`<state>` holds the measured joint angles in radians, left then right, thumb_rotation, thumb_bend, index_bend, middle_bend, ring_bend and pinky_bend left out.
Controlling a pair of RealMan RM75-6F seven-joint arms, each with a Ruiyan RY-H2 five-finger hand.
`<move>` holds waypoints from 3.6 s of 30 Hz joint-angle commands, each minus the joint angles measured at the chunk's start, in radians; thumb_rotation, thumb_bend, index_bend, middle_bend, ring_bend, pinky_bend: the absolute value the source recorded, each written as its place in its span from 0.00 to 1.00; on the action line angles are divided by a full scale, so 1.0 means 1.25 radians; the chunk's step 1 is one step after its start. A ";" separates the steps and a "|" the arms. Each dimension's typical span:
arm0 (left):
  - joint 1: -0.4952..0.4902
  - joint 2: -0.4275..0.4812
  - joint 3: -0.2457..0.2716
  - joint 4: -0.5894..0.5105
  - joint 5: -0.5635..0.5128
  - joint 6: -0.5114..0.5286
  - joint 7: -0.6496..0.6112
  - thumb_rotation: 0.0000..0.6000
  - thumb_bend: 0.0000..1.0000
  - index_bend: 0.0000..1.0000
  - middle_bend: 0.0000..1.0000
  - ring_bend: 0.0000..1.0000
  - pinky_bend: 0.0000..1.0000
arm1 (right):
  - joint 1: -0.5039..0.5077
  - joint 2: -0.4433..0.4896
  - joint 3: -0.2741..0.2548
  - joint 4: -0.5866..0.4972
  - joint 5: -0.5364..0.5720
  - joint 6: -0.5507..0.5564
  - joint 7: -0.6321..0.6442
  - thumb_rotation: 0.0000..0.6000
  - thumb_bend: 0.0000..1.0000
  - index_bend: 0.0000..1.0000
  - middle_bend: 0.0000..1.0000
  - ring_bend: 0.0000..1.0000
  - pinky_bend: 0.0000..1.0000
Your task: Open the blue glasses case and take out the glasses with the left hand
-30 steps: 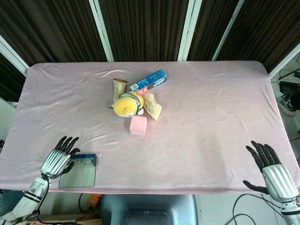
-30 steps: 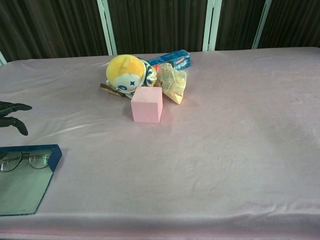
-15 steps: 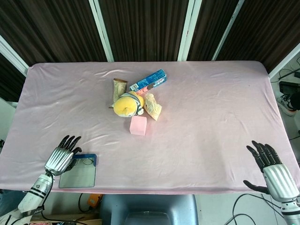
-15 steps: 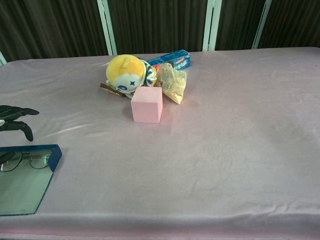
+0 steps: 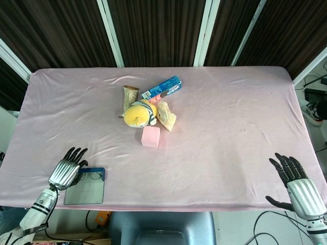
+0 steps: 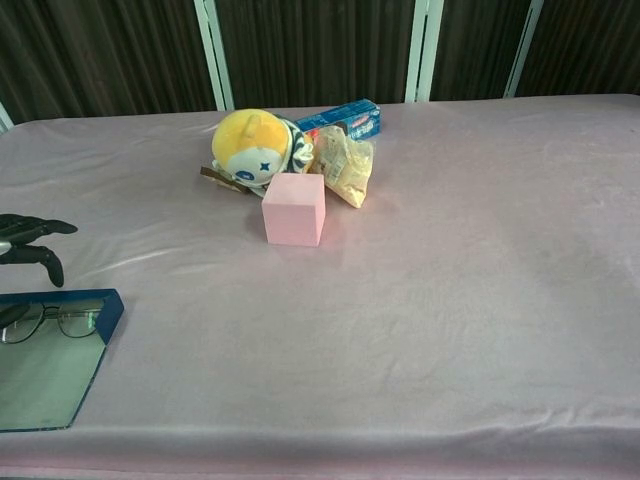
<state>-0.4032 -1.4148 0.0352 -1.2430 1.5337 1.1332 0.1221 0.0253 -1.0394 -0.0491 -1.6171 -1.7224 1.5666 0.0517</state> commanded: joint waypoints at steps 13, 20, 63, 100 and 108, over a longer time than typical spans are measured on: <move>-0.003 -0.002 0.000 0.001 -0.007 -0.005 0.006 1.00 0.41 0.41 0.05 0.00 0.03 | 0.000 0.000 0.000 0.000 0.000 0.000 -0.001 1.00 0.19 0.00 0.00 0.00 0.08; -0.004 -0.003 0.000 -0.001 -0.007 -0.004 0.011 1.00 0.41 0.45 0.05 0.00 0.04 | -0.001 0.000 0.000 0.000 0.001 0.001 0.000 1.00 0.19 0.00 0.00 0.00 0.08; 0.004 -0.208 -0.080 0.267 0.011 0.183 -0.340 1.00 0.41 0.52 0.10 0.00 0.05 | -0.003 0.002 0.000 0.004 0.000 0.005 0.008 1.00 0.19 0.00 0.00 0.00 0.08; -0.092 -0.248 -0.170 0.363 -0.120 -0.004 -0.312 1.00 0.41 0.49 0.12 0.00 0.04 | -0.003 0.002 0.001 0.005 0.001 0.005 0.006 1.00 0.19 0.00 0.00 0.00 0.08; -0.098 -0.253 -0.149 0.398 -0.112 -0.034 -0.331 1.00 0.41 0.18 0.08 0.00 0.03 | -0.003 0.001 0.005 0.004 0.011 0.001 0.002 1.00 0.19 0.00 0.00 0.00 0.08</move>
<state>-0.5256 -1.7311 -0.1522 -0.7461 1.3920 1.0897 -0.2905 0.0217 -1.0379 -0.0432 -1.6123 -1.7089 1.5683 0.0543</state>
